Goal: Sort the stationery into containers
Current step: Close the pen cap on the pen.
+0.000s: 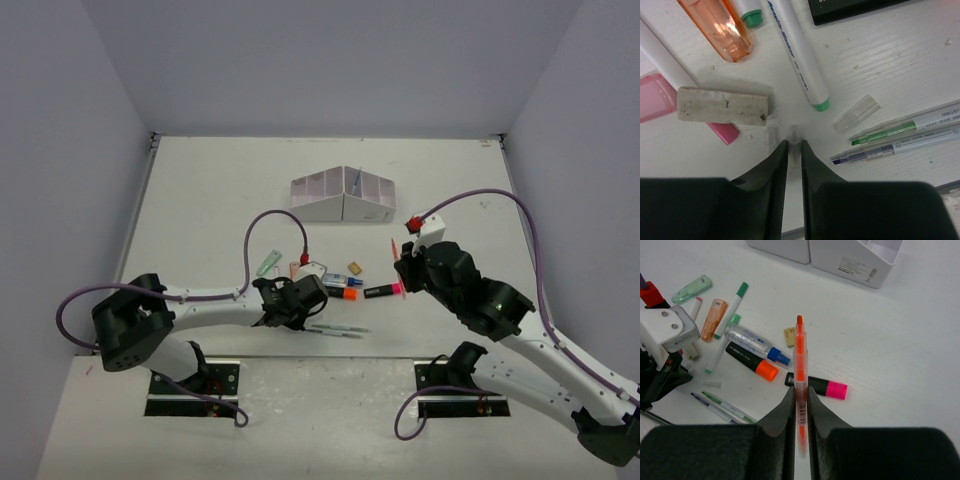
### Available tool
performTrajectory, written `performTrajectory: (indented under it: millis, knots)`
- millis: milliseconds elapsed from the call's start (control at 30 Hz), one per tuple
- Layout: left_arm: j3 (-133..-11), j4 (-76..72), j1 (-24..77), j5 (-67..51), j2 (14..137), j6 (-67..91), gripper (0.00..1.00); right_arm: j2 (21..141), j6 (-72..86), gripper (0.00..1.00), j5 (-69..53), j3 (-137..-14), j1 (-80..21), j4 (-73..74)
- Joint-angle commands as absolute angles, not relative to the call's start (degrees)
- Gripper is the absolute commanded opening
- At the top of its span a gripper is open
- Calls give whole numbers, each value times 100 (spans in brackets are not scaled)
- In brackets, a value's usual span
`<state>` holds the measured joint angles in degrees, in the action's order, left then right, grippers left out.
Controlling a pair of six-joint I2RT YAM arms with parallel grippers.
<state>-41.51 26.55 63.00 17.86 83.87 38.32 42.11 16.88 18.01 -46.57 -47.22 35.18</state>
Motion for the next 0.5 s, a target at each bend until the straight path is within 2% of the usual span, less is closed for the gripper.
performTrajectory:
  millis: [0, 100, 300, 467]
  knots:
    - [-4091, 2404, 6275, 1714, 8464, 3768, 17, 4210, 1652, 0, 1707, -4739, -4737, 3452]
    - [-4068, 2389, 6283, 1705, 8464, 3779, 14, 4183, 1661, 0, 1704, -4727, -4737, 3454]
    - [-4149, 2479, 6284, 1735, 8290, 3819, 1, 4173, 1677, 0, 1687, -4711, -4729, 3445]
    - [-4641, 2801, 6331, 1885, 7758, 3841, 0, 4222, 1853, 0, 1810, -4683, -4729, 3419]
